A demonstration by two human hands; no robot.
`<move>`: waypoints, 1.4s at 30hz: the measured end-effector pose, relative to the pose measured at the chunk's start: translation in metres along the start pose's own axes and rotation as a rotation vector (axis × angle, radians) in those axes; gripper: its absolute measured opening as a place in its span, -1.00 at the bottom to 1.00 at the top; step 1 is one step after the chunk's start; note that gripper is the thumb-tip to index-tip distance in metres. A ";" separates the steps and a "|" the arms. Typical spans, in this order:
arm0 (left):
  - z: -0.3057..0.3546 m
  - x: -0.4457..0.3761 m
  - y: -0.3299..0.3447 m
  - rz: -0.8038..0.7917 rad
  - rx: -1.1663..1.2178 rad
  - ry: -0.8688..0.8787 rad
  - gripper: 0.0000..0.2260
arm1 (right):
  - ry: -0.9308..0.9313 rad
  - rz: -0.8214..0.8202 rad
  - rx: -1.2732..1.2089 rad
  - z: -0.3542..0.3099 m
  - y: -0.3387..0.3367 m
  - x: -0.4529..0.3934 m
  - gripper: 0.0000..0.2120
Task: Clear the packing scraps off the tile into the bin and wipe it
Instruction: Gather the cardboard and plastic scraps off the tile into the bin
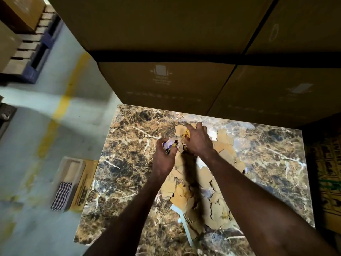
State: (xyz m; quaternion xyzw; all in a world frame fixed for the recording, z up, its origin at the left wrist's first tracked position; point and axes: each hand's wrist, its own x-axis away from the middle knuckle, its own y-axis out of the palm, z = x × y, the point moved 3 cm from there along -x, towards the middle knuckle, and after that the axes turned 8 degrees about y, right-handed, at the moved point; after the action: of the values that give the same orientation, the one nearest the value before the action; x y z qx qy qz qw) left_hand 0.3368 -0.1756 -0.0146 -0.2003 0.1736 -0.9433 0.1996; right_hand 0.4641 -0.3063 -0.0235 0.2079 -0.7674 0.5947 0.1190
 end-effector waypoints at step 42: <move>-0.120 0.164 -0.039 0.093 -0.207 -0.191 -0.61 | -0.003 -0.301 0.237 0.042 0.103 0.274 -0.69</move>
State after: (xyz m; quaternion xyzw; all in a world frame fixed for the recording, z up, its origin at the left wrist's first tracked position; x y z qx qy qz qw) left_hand 0.1331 -0.1857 -0.0507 -0.3004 0.2592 -0.8868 0.2368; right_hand 0.1771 -0.3741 -0.0058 0.3337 -0.6525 0.6561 0.1800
